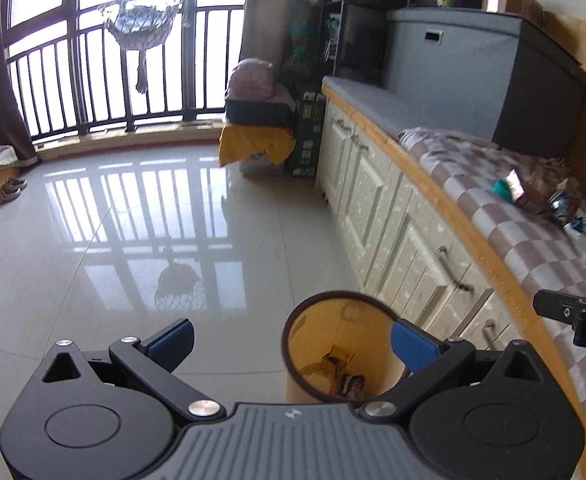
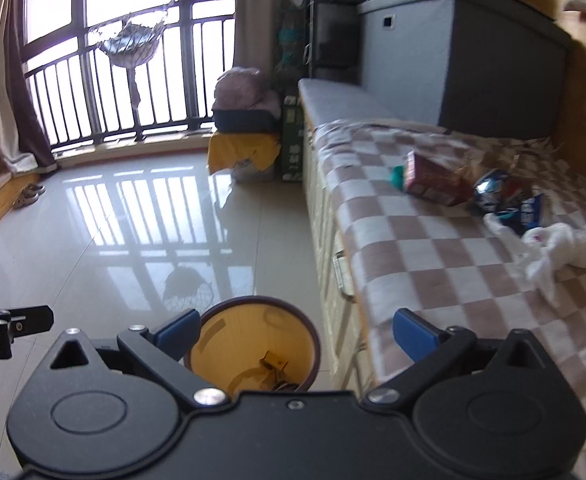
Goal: Collect trash
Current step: 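Move both tools back toward the trash on the mattress, then grasp the red cigarette box with the left tool while the right tool grasps the white plastic bag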
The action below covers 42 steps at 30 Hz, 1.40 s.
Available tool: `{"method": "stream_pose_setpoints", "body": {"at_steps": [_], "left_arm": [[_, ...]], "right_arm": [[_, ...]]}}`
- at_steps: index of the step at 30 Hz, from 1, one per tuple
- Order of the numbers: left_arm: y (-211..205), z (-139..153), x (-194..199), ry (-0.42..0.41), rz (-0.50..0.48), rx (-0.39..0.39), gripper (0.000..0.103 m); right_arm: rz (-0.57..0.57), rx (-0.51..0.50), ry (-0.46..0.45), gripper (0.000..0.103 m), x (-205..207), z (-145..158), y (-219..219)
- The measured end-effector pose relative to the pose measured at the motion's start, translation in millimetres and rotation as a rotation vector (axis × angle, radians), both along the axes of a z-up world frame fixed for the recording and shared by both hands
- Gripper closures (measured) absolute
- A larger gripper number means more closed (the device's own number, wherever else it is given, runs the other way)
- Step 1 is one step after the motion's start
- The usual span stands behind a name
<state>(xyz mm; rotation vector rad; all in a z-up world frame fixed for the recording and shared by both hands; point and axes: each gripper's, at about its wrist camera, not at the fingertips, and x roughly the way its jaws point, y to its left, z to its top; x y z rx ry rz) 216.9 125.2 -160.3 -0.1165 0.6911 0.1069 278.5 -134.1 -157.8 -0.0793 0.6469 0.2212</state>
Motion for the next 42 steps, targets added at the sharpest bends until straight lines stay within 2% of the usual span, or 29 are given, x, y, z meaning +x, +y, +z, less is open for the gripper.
{"method": "stream_pose_setpoints", "body": {"at_steps": [8, 14, 19, 25, 27, 29, 33, 35, 39, 42], "left_arm": [[-48.3, 7.4, 3.6, -0.11, -0.063, -0.046, 0.0], [-89.8, 6.5, 11.0, -0.147, -0.121, -0.062, 0.0], [-127.3, 4.4, 21.1, -0.187, -0.181, -0.069, 0.0], [-171.4, 5.7, 48.5, -0.225, -0.255, -0.099, 0.0], [-182.6, 5.6, 60.8, -0.227, -0.275, -0.12, 0.0], [-194.0, 4.1, 73.4, -0.221, -0.293, -0.123, 0.0], [-211.3, 0.7, 103.2, -0.198, -0.32, -0.121, 0.0], [-217.6, -2.3, 119.4, -0.185, -0.323, -0.128, 0.0], [-232.4, -8.1, 146.6, -0.162, -0.311, -0.111, 0.0], [-245.2, -12.4, 165.6, -0.149, -0.323, -0.079, 0.0]], "right_arm": [[-0.11, 0.009, -0.099, 0.0, -17.3, 11.0, -62.8], [-0.239, 0.033, -0.166, 0.0, -18.1, 8.7, -122.0], [-0.344, 0.054, -0.186, 0.0, -3.6, -1.2, -164.2], [-0.347, 0.101, -0.177, 0.0, 34.6, -10.0, -192.3], [-0.339, 0.133, -0.166, 0.008, 49.6, -14.0, -196.2], [-0.319, 0.159, -0.16, 0.022, 61.7, -19.0, -198.2], [-0.29, 0.193, -0.153, 0.039, 80.7, -31.8, -200.1], [-0.29, 0.197, -0.127, 0.051, 88.7, -37.7, -202.4], [-0.277, 0.239, -0.083, 0.058, 98.2, -43.9, -211.0], [-0.259, 0.28, -0.049, 0.072, 101.9, -50.1, -217.0]]}}
